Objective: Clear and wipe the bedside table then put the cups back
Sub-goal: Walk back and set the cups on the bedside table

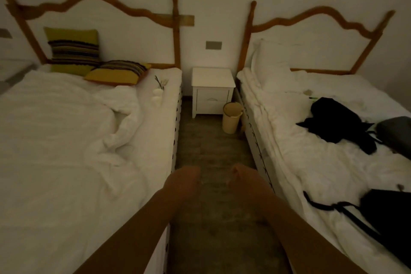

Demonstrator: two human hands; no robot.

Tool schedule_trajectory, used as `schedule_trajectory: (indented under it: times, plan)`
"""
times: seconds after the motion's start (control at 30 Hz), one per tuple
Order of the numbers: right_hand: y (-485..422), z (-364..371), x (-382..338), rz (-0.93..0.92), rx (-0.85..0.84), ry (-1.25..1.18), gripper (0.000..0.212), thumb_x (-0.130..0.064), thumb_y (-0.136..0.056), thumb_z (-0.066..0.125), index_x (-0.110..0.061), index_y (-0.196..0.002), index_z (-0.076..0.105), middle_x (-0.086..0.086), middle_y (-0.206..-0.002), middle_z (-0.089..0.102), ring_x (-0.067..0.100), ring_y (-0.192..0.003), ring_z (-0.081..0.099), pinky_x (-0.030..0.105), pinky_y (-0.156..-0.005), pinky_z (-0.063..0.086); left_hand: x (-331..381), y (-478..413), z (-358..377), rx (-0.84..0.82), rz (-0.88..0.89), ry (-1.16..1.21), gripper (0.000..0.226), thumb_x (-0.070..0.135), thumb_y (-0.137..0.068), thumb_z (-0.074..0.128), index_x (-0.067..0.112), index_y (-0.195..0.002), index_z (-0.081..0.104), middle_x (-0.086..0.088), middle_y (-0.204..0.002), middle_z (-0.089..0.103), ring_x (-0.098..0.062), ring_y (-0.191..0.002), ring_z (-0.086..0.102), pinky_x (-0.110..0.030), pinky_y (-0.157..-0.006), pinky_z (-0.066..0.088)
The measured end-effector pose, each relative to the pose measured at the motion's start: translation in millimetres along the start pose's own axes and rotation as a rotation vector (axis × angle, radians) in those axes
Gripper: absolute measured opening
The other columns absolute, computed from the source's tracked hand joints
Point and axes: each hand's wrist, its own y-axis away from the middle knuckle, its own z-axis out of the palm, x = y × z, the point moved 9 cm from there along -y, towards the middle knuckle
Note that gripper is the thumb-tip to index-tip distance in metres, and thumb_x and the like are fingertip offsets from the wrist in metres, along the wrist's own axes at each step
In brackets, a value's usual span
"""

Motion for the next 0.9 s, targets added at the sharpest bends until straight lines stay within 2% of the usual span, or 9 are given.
schedule_trajectory:
  times: [0.13,0.23,0.33,0.47,0.6,0.67,0.73,0.83,0.9]
  plan:
    - [-60.6,-16.6,-12.8,-0.011,-0.024,-0.083,0.028,-0.034,-0.093,0.057,-0.021,-0.116,0.051,-0.002,-0.102,0.059,0.013,-0.090,0.059,0.027,-0.077,0.049,-12.3,-60.4,-20.9,0.002,0.017,-0.016,0.027,0.040,-0.095,0.051,0.016,-0.108,0.057,-0.005,-0.111,0.063,-0.012,-0.087,0.053,-0.029,-0.090,0.045]
    - [-119.9,-27.0,-21.7,-0.018,-0.019,-0.105,0.030,-0.035,-0.092,0.058,-0.022,-0.118,0.050,-0.002,-0.105,0.058,0.013,-0.095,0.058,0.029,-0.083,0.050,-27.3,-116.2,-35.8,-0.005,-0.007,-0.024,0.030,0.039,-0.096,0.052,0.014,-0.112,0.057,-0.008,-0.114,0.062,-0.020,-0.101,0.059,-0.031,-0.094,0.045]
    - [-185.2,-37.0,-29.8,-0.055,-0.026,-0.049,0.028,-0.036,-0.093,0.057,-0.020,-0.116,0.052,0.000,-0.106,0.058,0.010,-0.091,0.054,0.026,-0.081,0.046,-37.4,-170.8,-54.8,0.017,-0.014,-0.033,0.029,0.038,-0.095,0.052,0.014,-0.111,0.057,-0.007,-0.113,0.062,-0.021,-0.102,0.059,-0.031,-0.092,0.046]
    - [-298.6,-58.5,-35.3,-0.091,-0.051,0.031,0.036,-0.037,-0.094,0.055,-0.020,-0.125,0.049,-0.001,-0.113,0.056,0.015,-0.101,0.056,0.032,-0.089,0.049,-48.8,-266.3,-91.5,0.050,-0.026,-0.025,0.026,0.034,-0.096,0.051,0.012,-0.108,0.059,-0.007,-0.109,0.063,-0.021,-0.098,0.061,-0.031,-0.092,0.049]
    - [-401.2,-87.8,-44.2,-0.125,-0.068,0.114,0.023,-0.034,-0.095,0.051,-0.021,-0.114,0.048,0.002,-0.112,0.057,0.014,-0.094,0.055,0.031,-0.082,0.048,-57.2,-354.8,-133.6,0.073,-0.055,-0.050,0.026,0.032,-0.097,0.049,0.011,-0.112,0.057,-0.006,-0.111,0.061,-0.019,-0.100,0.059,-0.029,-0.092,0.048]
    - [-455.5,-108.7,-47.3,-0.114,-0.018,0.129,0.028,-0.034,-0.093,0.052,-0.019,-0.117,0.049,0.005,-0.112,0.060,0.021,-0.097,0.059,0.035,-0.081,0.051,-64.4,-403.6,-151.4,0.072,-0.080,-0.044,0.026,0.030,-0.098,0.049,0.011,-0.111,0.057,-0.007,-0.111,0.061,-0.020,-0.101,0.059,-0.028,-0.090,0.046]
    - [-487.5,-113.3,-49.0,-0.117,-0.059,0.146,0.040,-0.038,-0.093,0.053,-0.019,-0.127,0.046,0.006,-0.119,0.057,0.024,-0.105,0.058,0.037,-0.086,0.050,-71.1,-429.4,-160.2,0.063,-0.091,-0.044,0.026,0.030,-0.097,0.049,0.010,-0.112,0.056,-0.007,-0.111,0.061,-0.020,-0.102,0.060,-0.027,-0.090,0.046]
    - [-536.4,-112.1,-53.7,-0.156,-0.124,0.157,0.053,-0.044,-0.094,0.052,-0.018,-0.138,0.039,0.007,-0.131,0.052,0.023,-0.113,0.054,0.036,-0.092,0.047,-86.1,-467.5,-167.4,0.056,-0.103,-0.051,0.035,0.031,-0.098,0.048,0.013,-0.127,0.050,-0.006,-0.127,0.056,-0.018,-0.116,0.054,-0.025,-0.099,0.040]
    - [-575.8,-112.2,-58.5,-0.157,-0.138,0.179,0.056,-0.046,-0.093,0.052,-0.018,-0.140,0.038,0.008,-0.137,0.049,0.024,-0.120,0.051,0.037,-0.097,0.044,-100.0,-498.5,-172.2,0.063,-0.120,-0.027,0.038,0.032,-0.098,0.048,0.014,-0.131,0.048,-0.004,-0.132,0.053,-0.017,-0.120,0.051,-0.023,-0.100,0.036]
